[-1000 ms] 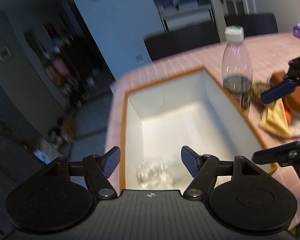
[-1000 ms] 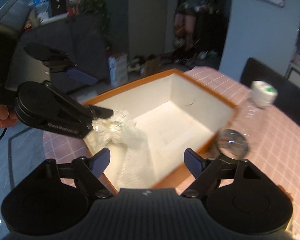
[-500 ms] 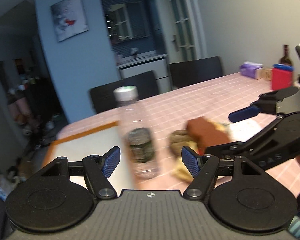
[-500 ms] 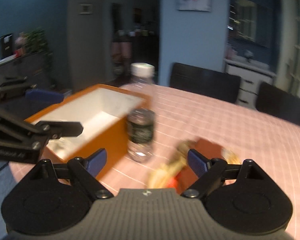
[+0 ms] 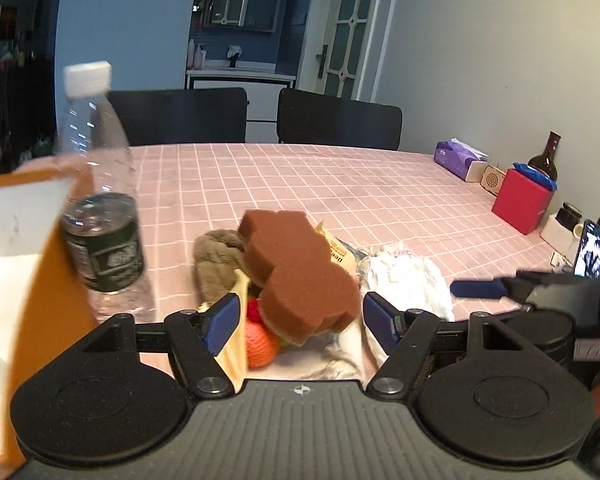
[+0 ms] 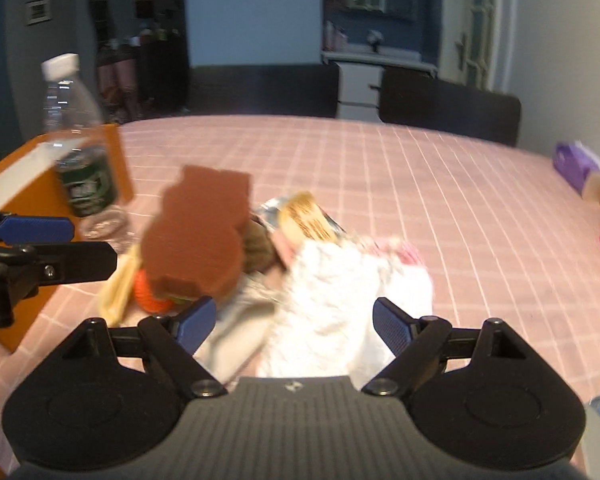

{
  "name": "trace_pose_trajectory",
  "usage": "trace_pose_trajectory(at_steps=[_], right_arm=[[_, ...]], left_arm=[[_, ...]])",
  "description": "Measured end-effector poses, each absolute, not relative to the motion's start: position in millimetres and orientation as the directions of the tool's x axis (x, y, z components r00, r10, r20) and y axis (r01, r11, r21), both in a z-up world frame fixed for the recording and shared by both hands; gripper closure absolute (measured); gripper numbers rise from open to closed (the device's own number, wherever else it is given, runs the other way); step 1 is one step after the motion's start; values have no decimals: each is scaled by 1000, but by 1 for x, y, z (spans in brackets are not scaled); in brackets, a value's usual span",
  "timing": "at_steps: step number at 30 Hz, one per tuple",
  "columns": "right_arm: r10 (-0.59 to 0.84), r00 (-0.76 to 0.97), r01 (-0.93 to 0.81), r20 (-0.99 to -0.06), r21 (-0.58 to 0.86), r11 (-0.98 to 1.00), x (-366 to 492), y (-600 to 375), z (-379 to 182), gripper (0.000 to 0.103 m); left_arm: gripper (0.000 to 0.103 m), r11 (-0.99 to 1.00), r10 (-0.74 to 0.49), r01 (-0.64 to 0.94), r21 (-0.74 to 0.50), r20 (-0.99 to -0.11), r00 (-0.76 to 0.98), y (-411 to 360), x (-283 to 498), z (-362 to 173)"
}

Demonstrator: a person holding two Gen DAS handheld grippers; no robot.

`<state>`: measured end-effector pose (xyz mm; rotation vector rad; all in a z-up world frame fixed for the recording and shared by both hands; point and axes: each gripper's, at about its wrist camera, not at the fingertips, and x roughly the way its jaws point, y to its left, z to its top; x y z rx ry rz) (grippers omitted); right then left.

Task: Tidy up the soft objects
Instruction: 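Move both tools back over the pile toward the brown sponge, then grasp the brown sponge with the left tool while the right tool grasps the white cloth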

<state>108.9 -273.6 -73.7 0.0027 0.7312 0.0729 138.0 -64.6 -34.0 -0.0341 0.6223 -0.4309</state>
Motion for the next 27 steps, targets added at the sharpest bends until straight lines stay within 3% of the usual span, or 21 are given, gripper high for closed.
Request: trace_pose_trajectory(at_steps=[5,14,16,18,19,24,27], right_arm=[[61,713,-3,-699,84,996,125,-290,-90,16],[102,679,2,-727,141,990,142,-295,-109,18],[98,676,-12,-730,122,992,144,-291,-112,23],[82,674,-11,-734,101,995,144,-289,-116,35],[72,678,-7,-731,91,996,144,-288,-117,37],[52,676,37,-735,105,994,143,-301,-113,73],[66,675,46,-735,132,990,139,-307,-108,78]], left_arm=[[7,918,-385,366,-155,-580,718,-78,154,-45],[7,931,-352,326,-166,-650,674,-89,183,-69],[7,930,-356,321,-180,-658,664,-90,187,-75],[7,930,-355,321,-177,-653,669,-91,188,-78],[10,931,-353,321,-173,-652,672,-92,188,-79],[31,929,-358,331,-166,-629,691,-94,180,-76],[37,934,-344,329,-143,-613,711,-94,172,-73]])
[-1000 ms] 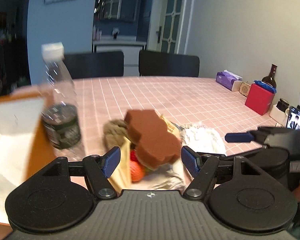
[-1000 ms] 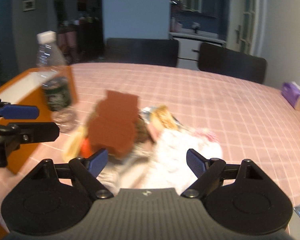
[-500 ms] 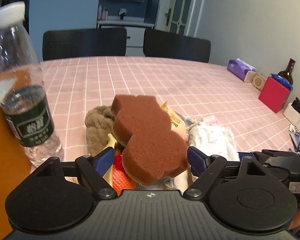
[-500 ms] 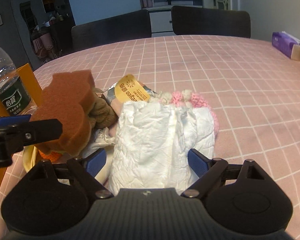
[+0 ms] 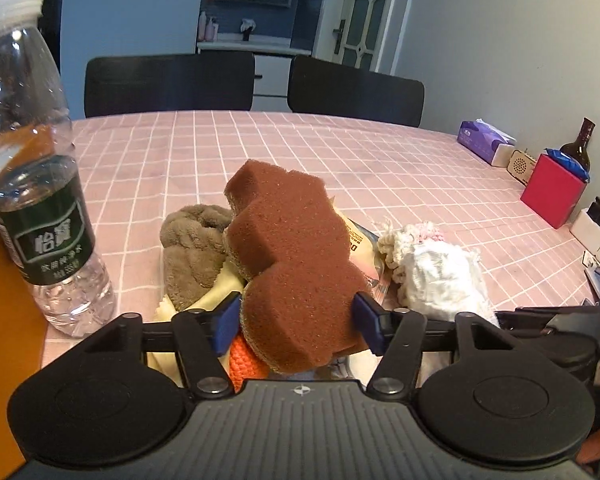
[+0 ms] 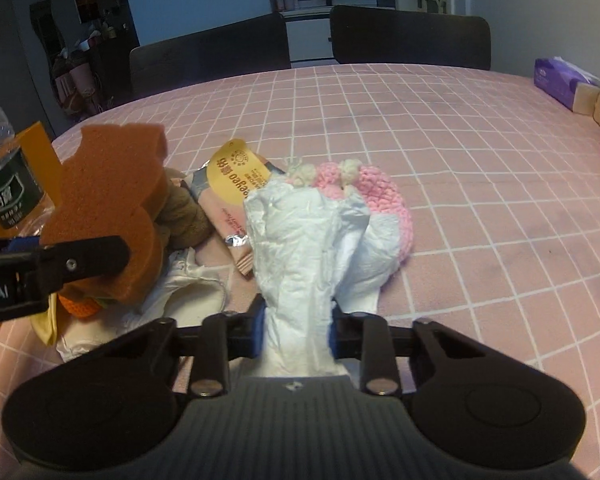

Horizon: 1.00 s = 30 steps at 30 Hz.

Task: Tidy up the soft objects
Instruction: 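Grasp the brown sponge with the left tool while the right tool grasps the white cloth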

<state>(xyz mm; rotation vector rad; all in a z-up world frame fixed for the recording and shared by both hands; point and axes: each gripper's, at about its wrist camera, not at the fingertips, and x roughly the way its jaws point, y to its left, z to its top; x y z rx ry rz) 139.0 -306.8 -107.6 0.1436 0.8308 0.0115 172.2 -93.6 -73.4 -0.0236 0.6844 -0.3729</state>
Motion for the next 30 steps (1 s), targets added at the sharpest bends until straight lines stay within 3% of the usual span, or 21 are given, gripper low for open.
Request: trace_pose_trajectory(at_steps=[4,10,21,28,30], right_arm=[[52,703,52,-709,124,991,126,-305,-92,79],[81,755,-16,-651,105,994,103,-290,-65,79],[211,697,-123,-685,175,977,83,-264,-71,79],[242,648,-157,-722,184,970,69,-247,-84,79],[244,639,-168,-729,177,970,66,-243,-87,79]], left_arm=[[45,940,-314,334,-74,-574,757,-96,156,-67],[49,928,-332,371,-35,-530,780,-93,128,-55],[51,899,-414,421,-118,-541,732,-74,95,-53],[48,902,-404,409,-140,-613,679,-60,89,-73],[41,898,-417,411,-158,-605,678,-55,85,-78]])
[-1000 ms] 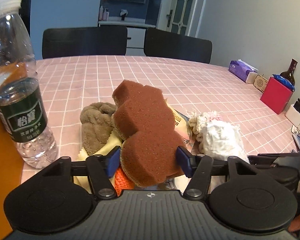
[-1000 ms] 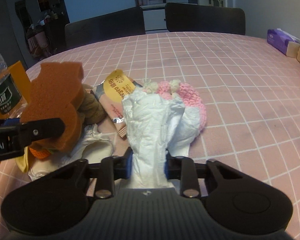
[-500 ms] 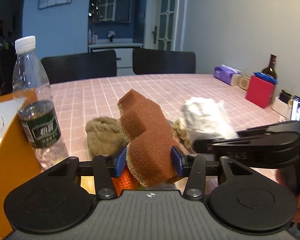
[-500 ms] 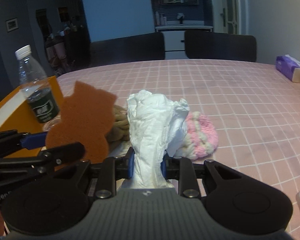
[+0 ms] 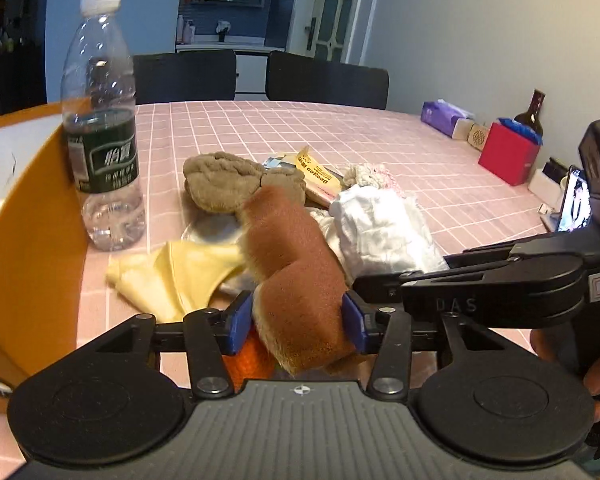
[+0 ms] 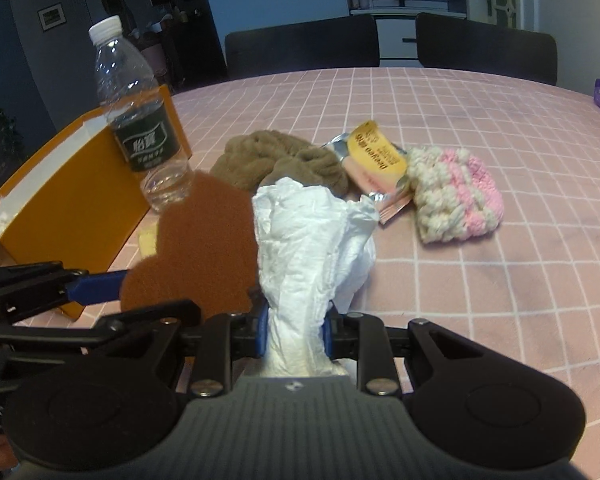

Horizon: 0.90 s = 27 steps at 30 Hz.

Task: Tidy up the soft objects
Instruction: 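Grasp the brown sponge with the left tool while the right tool grasps the white cloth, then carry the sponge and cloth into the orange box and release both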

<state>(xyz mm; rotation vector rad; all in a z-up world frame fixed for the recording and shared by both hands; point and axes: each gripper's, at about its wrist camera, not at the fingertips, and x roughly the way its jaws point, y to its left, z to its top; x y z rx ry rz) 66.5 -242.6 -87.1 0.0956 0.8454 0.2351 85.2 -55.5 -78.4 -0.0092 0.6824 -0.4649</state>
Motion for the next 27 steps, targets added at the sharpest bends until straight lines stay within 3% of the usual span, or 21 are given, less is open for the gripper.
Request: trace_pose_trajectory(at_steps=[4,9,12,14,16,17,27], right_arm=[[256,620,-154,-742,205,967,66,-245,-95,79],[265,611,-142,-747,226,964,63,-252,-98,79],[278,597,-126,-753,254,959,62,-260,-101,79],[276,599,-116,-752,260,959,62,-263,-101,79],[270,605,-110,-749,257,960,60,-265,-99,79],[267,607,-109,-749,255,961,60,-267,-98,79],[324,648,-136,-689,313,940,44,-276,-63,82]], left_arm=[[33,890,-440,415,-190,-600,668,-50,91,-83],[31,848,-526,426,-316,-605,598,-45,116,-84],[30,835,-540,456,-307,-616,574,-54,129,-82],[35,844,-516,469,-259,-626,585,-63,132,-80],[62,847,-501,488,-210,-622,601,-71,128,-77],[65,846,-497,496,-196,-625,602,-75,127,-75],[67,881,-444,455,-130,-561,698,-71,93,-40]])
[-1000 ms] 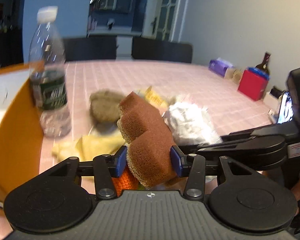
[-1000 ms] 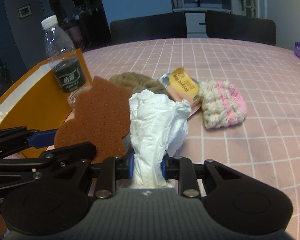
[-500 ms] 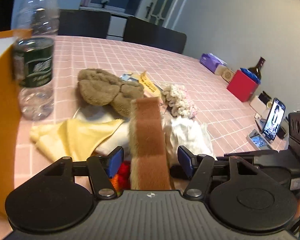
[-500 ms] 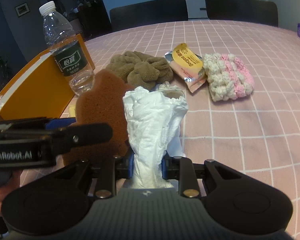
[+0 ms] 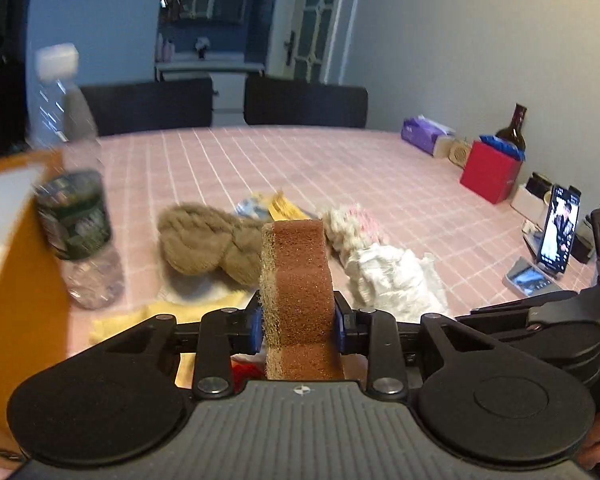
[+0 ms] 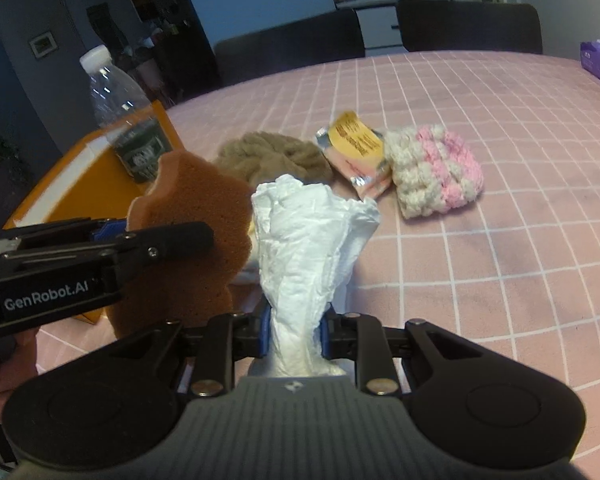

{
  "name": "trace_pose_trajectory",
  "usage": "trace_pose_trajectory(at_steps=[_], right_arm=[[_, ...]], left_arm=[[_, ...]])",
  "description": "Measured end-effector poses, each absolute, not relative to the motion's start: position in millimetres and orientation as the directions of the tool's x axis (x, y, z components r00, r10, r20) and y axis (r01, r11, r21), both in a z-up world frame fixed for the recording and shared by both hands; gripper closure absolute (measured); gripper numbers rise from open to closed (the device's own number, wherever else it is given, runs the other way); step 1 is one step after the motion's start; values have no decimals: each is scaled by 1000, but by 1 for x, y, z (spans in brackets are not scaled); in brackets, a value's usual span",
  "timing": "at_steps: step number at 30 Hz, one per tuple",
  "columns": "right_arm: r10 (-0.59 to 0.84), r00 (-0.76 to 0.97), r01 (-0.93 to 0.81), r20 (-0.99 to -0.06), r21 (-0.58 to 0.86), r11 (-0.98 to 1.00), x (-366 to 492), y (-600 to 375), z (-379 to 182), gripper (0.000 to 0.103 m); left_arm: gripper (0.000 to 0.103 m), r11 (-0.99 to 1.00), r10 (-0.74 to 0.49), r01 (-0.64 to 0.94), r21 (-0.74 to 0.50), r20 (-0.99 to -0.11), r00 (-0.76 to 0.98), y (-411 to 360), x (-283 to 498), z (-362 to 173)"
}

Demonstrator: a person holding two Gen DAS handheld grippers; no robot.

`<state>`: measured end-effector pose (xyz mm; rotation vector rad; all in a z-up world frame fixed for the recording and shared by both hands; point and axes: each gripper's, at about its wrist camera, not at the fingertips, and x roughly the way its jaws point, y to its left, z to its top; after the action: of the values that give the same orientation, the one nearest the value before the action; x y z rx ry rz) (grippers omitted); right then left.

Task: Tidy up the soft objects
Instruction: 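Carry the sponge and cloth into the orange box and release both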

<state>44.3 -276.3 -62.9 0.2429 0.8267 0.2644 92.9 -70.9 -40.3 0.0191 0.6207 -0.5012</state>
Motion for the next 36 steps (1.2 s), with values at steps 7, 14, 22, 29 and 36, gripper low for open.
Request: trace_pose_trajectory(at_steps=[7,14,22,29,36], right_arm=[[412,685,-248,-601,340,907,33,-258,-18,83],[527,661,-411,-534,331,850,35,-216,24,82],[625,605,-598,-492,238,766,51,-141,61,82],[661,555,-684,-504,175,708,91,-77,72,82],[582,539,-670,-609,110,734,148,-17,54,82]], left_arm=[[67,907,-402,411,-94,-482,778,-41,64,1],[67,940,-320,338,-31,-417,851,4,41,42],[67,965,-168,232,124,-389,906,44,26,69],[67,971,-75,158,181,-395,916,78,42,84],[67,980,-41,132,149,-501,865,104,111,64]])
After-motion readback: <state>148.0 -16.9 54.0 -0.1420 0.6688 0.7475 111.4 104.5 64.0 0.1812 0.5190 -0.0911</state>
